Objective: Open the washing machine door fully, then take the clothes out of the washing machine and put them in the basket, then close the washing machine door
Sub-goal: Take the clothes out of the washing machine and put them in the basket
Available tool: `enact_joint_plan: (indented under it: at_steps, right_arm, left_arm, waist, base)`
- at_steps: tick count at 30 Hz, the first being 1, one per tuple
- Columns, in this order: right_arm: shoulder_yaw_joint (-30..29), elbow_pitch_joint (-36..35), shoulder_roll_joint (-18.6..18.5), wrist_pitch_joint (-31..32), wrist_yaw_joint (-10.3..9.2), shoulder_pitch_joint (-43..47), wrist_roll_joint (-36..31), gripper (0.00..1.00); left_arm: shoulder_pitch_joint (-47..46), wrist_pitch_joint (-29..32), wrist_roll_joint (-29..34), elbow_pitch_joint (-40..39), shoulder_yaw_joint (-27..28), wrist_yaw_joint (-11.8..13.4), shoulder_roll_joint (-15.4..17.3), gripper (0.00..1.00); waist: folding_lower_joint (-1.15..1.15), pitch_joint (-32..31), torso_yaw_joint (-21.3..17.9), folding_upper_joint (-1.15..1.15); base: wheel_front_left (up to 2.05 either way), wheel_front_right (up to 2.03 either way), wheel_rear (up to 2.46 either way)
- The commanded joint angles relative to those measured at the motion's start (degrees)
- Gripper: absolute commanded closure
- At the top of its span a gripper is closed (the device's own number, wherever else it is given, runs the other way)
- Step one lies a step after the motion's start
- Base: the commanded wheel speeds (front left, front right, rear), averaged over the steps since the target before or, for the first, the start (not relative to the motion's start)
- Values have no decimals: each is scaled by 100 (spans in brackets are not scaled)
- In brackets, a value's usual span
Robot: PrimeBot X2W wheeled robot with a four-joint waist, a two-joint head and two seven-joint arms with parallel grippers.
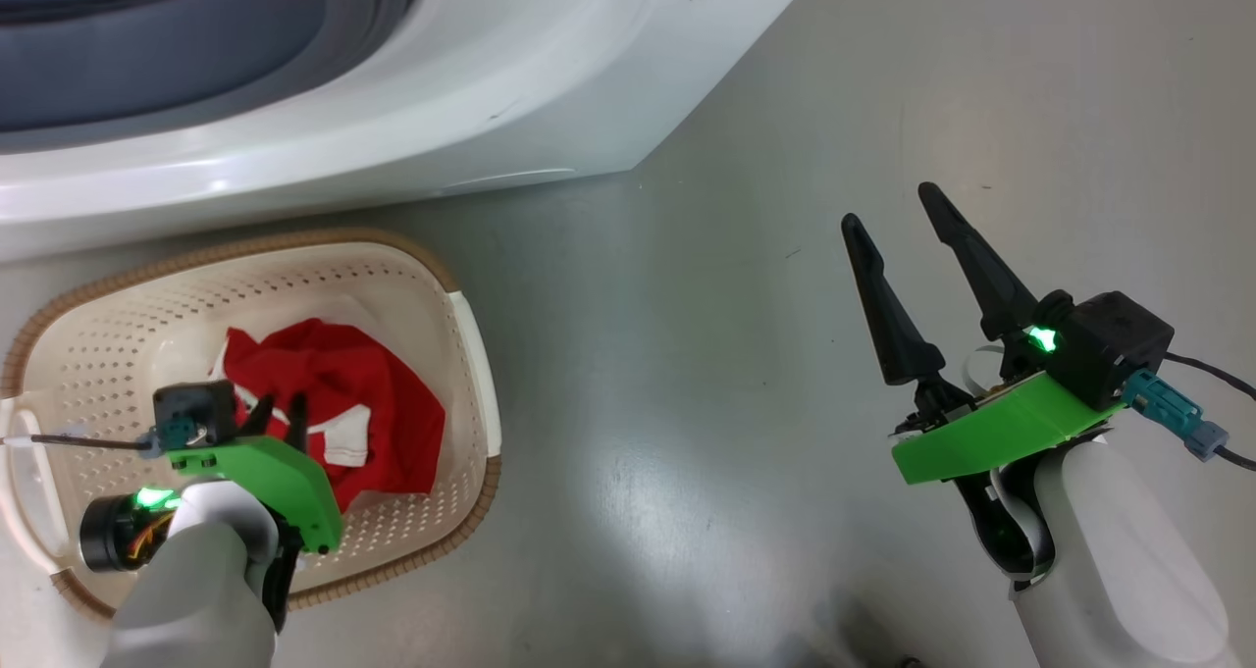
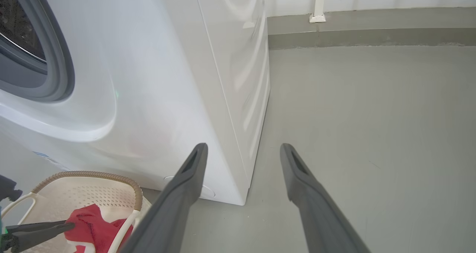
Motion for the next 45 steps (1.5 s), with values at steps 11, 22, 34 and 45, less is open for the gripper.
enact_joint_plan:
  at_steps: [11,22,34,45]
  right_arm:
    - [72,-89,-43,-29,9,134,-21,0]
    - [69,-9,-128,-29,9,260,-30,0]
    - [68,124,-217,-29,9,549,26,0]
    - [23,174,-325,-29,9,989,97,0]
  left_arm:
    - [103,-117,-520,-74,-114,-17,192,0]
    - [453,-128,-810,-821,23,-17,274,0]
    - [1235,-129,-474,-1819,588,-6,243,0]
    - [1945,-129,68,-2746,1029,-13,83,0]
  waist:
    - [0,-148,129,0]
    - [0,-592,296,0]
    - [0,-1454,381,0]
    - [0,-2166,492,0]
  base:
    - [0,0,0]
    - [0,0,0]
    - [0,0,0]
    - [0,0,0]
